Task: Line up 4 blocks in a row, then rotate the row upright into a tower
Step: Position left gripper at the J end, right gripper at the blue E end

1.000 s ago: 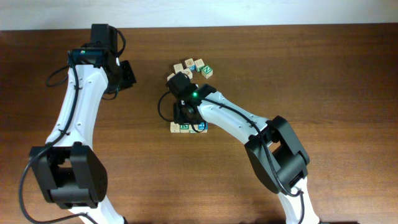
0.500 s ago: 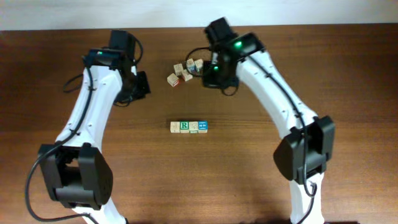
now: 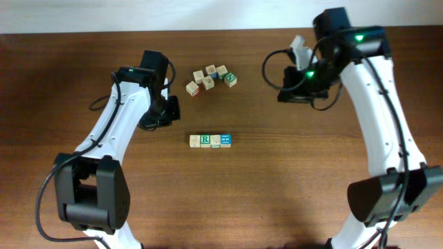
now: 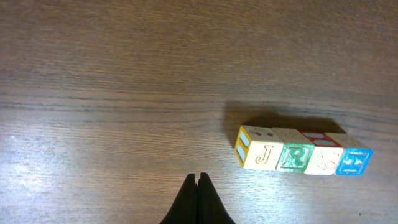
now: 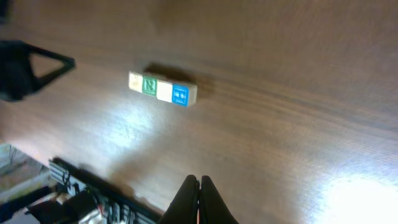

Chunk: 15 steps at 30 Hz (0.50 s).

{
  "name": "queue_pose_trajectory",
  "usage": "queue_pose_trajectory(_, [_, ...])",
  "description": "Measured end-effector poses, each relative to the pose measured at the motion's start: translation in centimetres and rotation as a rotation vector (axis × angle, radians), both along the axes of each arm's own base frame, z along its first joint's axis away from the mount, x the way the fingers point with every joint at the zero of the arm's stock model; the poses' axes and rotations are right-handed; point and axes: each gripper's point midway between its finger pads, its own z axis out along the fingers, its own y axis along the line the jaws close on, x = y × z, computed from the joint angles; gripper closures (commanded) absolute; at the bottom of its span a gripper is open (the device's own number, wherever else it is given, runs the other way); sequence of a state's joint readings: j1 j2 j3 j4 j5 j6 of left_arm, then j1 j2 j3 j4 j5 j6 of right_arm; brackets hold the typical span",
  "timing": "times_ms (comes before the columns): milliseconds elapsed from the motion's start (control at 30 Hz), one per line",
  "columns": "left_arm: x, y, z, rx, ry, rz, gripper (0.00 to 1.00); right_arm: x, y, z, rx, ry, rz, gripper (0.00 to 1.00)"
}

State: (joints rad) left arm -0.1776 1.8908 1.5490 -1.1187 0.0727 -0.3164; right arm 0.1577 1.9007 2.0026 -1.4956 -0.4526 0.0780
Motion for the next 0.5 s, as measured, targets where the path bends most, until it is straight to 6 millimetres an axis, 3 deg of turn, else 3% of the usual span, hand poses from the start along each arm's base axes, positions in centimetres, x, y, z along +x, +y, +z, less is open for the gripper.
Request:
queue_pose_trajectory(133, [0.0,-0.2,0.0,-0.009,-0.002,-0.027,1.00,-0.1,0.3,-5.8,-0.017,0.037,-0.052,0.96])
queue_pose_trajectory(233, [0.9,-0.5,0.1,-0.021,-0.038,-0.032,1.00,-0.6,1.1,-7.1,0.068,-0.044,-0.090,0.96])
queue_pose_trajectory(333, [1.0,-0.5,0.1,-0.023,-0.043,-0.032,1.00,-0.8,2.6,-11.5,0.138,0.002,-0.151,0.96])
queue_pose_trajectory(400, [0.9,-0.7,0.0,-0.022,-0.041,-0.037,1.00,-0.8,4.9,-12.6,0.176,-0.016,-0.153,0.96])
queue_pose_trajectory(500, [0.6,-2.0,-0.7,-0.022,-0.035,-0.071,1.00,-1.6,5.6,-13.6,0.178,0.012,-0.158,0.96])
